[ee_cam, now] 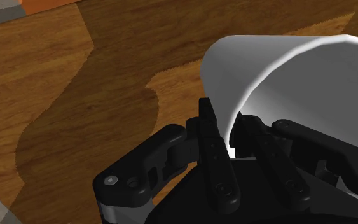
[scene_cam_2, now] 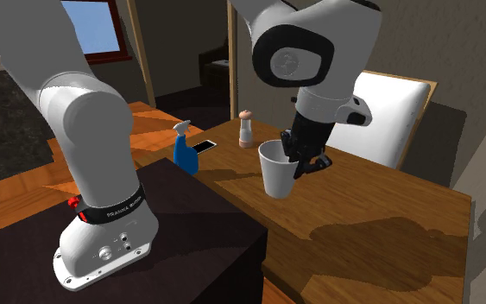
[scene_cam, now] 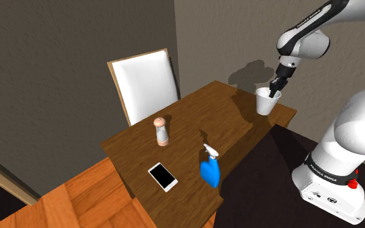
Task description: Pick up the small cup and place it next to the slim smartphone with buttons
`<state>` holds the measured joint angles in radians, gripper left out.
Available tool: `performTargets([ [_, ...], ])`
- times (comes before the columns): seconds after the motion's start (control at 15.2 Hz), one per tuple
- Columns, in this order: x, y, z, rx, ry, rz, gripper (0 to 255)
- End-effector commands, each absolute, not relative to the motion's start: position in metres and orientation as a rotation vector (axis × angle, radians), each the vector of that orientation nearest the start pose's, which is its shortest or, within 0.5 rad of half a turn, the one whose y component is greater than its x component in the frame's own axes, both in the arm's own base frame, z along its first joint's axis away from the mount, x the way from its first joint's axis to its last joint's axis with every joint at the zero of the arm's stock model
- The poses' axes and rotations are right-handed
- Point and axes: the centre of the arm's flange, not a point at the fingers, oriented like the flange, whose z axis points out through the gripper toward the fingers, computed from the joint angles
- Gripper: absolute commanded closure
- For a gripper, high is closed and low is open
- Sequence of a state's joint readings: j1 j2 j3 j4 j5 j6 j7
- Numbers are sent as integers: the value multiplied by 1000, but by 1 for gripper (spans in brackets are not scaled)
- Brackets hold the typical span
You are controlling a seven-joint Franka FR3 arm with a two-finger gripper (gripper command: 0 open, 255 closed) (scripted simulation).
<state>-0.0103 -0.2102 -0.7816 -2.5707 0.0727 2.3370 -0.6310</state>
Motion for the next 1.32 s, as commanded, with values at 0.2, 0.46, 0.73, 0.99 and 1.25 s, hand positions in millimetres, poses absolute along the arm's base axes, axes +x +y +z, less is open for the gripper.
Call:
performTargets([
  [0.2,321,-261,319,-2920,288,-90,255],
  [0.46,338,-211,319,-2920,288,-90,255],
  [0.73,355,-161,319,-2920,288,-90,255],
  [0.99,372,-111,320,-2920,288,-90,255],
  [1.25,390,-61,320,-2920,288,-90,255],
])
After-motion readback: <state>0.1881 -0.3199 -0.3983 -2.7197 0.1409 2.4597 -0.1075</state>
